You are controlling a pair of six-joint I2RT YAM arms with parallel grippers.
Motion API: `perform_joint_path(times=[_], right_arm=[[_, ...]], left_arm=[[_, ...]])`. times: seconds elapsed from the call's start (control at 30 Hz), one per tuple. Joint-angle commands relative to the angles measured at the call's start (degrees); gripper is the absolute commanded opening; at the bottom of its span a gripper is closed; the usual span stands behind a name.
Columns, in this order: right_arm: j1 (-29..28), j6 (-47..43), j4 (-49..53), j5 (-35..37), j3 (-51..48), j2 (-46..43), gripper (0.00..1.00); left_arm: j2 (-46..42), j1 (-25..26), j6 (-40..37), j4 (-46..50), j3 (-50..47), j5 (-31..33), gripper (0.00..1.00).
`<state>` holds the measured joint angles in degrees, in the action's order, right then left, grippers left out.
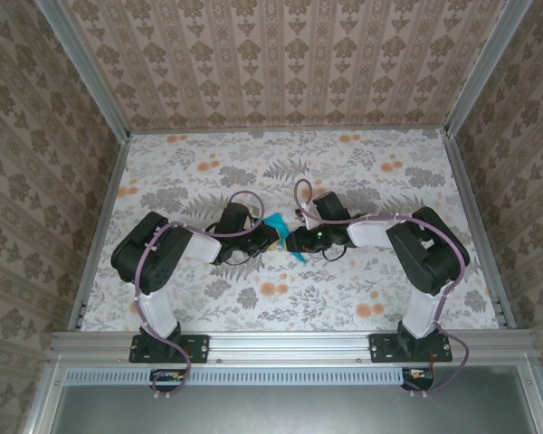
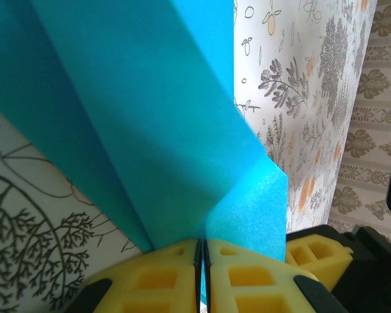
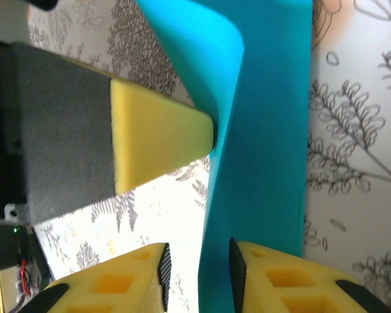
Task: Fold a paper plane with a square sheet of paper (pick it up from the middle)
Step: Fold the wing for the fifth time at the center of the table.
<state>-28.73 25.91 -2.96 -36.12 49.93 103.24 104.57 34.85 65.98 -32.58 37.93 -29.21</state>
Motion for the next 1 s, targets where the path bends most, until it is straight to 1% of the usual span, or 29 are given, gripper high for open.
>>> perform_joint_path(times=[0.0,0.37,0.5,0.8,0.87,0.97], right_arm=[[0.52,-3.70,6.84,-0.10,2.15,-2.73,0.34],[-0.02,-7.88,14.26,2.97,6.11,-0.28,0.34],[-0.86,-8.96,15.59,3.79,7.09,0.91,0.31],[-2.03,-11.21,17.09,9.00,7.62,2.67,0.29],[-2.12,-11.68,17.11,9.59,7.27,2.65,0.28],[-2.12,-12.09,17.10,10.07,7.23,2.70,0.23]], left_arm=[[1.95,0.31,-0.87,1.90,0.30,1.02,0.13],[2.50,0.31,-1.05,2.52,0.91,0.53,0.12],[2.49,0.22,-1.09,2.93,1.00,0.57,0.12],[2.30,0.21,-1.19,4.48,1.61,0.65,0.12],[2.24,0.13,-1.20,4.76,1.70,0.63,0.12],[1.90,-0.09,-1.53,5.31,2.05,0.36,0.12]])
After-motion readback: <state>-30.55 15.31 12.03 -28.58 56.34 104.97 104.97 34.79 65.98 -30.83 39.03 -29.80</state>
